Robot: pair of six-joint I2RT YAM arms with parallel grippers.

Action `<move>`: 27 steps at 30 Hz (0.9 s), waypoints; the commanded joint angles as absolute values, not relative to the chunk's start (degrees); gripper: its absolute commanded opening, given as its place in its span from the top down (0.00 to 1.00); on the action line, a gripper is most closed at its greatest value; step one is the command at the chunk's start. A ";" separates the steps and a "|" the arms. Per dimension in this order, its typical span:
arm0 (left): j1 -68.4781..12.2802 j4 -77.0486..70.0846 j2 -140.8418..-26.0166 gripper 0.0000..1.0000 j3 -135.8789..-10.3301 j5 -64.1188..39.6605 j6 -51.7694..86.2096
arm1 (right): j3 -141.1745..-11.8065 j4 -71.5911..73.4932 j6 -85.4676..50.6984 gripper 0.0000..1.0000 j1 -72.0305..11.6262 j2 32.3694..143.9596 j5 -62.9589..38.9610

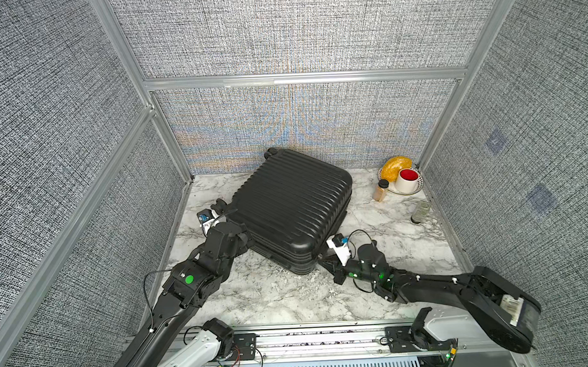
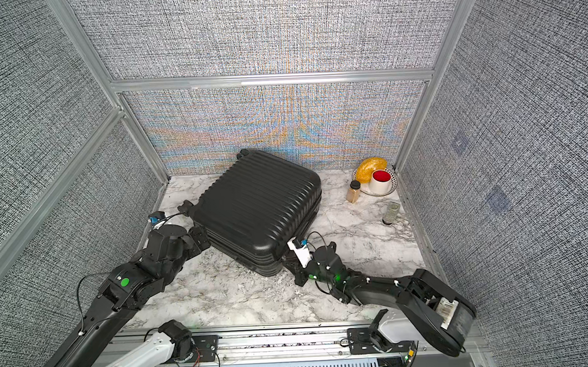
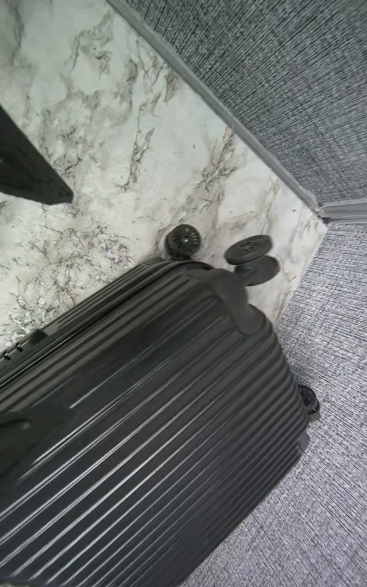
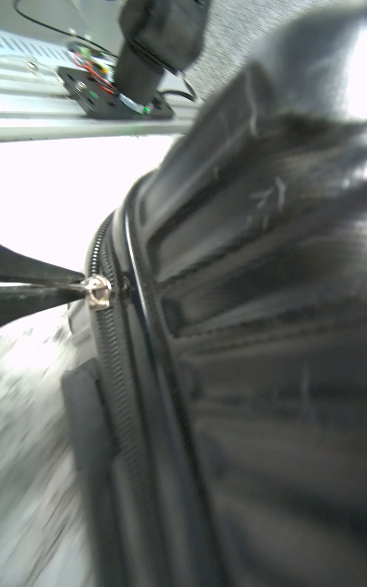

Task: Open the suitcase zippers
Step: Adjust the suitcase at the center of the board, then unzip the zipper on the suitcase.

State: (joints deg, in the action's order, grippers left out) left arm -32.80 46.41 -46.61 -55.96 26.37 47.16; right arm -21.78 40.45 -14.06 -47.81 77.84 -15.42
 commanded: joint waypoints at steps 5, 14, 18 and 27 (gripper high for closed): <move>-23.79 41.04 -47.07 0.01 -52.49 12.66 51.83 | -27.49 39.08 -6.79 1.00 -52.42 83.14 -10.09; -19.87 35.89 -54.40 0.01 -54.01 4.10 50.26 | -28.61 35.85 -3.46 1.00 -52.65 83.23 -7.83; -19.69 34.82 -56.70 0.01 -53.90 3.88 50.23 | -28.44 36.15 -3.78 1.00 -52.65 83.41 -7.82; -18.64 31.39 -59.98 0.06 -52.79 1.47 49.71 | -27.68 35.96 -4.13 1.00 -52.65 82.93 -6.64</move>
